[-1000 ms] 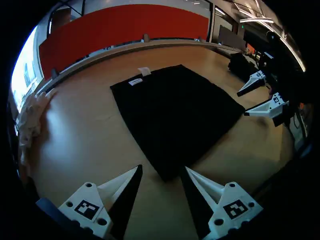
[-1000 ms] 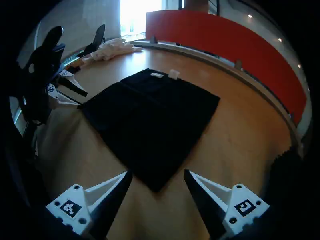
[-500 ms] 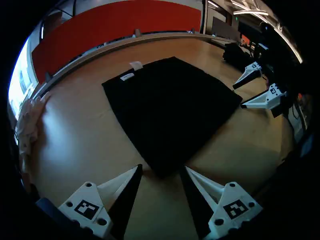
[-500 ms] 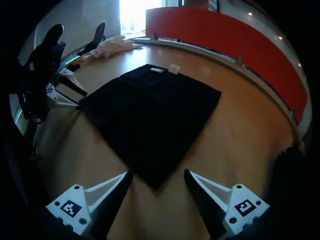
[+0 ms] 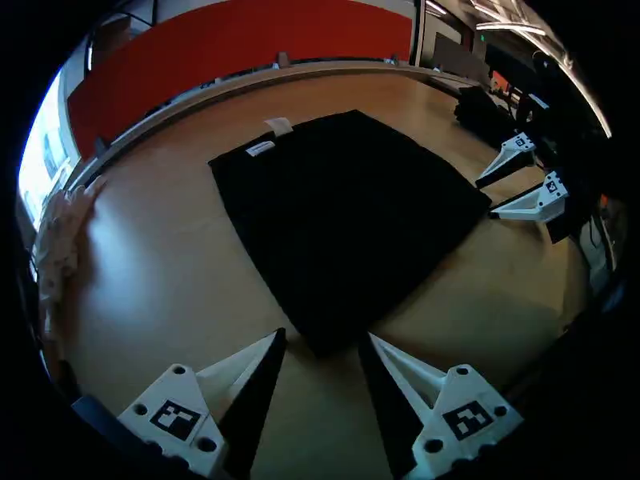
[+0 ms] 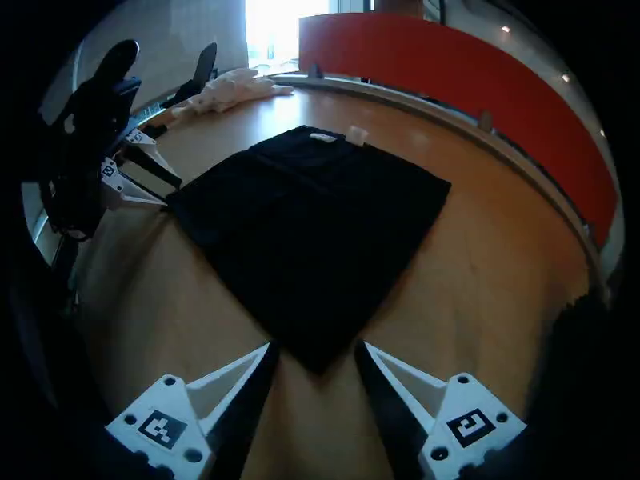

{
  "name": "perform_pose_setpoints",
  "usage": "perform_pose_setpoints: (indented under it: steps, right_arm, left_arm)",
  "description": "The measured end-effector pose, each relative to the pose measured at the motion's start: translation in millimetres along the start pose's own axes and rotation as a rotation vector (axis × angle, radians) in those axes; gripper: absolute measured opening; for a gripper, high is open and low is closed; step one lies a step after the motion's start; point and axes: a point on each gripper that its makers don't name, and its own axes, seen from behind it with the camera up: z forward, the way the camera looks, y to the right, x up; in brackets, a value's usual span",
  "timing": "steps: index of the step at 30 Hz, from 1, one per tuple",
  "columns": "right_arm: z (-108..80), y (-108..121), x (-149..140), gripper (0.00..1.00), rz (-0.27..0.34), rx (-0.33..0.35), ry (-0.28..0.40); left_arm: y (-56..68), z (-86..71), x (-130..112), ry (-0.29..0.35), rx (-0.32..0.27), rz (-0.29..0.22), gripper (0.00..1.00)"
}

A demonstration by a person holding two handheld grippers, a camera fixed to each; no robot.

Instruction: Fold towel

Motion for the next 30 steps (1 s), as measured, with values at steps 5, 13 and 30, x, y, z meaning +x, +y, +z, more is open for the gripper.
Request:
perform_pose_setpoints:
  steps: [5,13,30]
  right_arm:
    - [-0.4,-1.0,0.5,0.62,-0.002,0.003,-0.001]
    - [0.0,0.2,0.6,0.29,0.008,0.0,-0.001]
    - [-3.5,2.0,5.6,0.16,0.039,-0.004,-0.009]
  left_arm:
    - [-1.1,-0.5,0.3,-0.006,0.003,-0.001,0.56]
    - [-2.8,-0.9,-0.4,-0.02,0.006,-0.006,0.39]
    - [2.1,-2.9,0.1,-0.023,-0.002,-0.072,0.14]
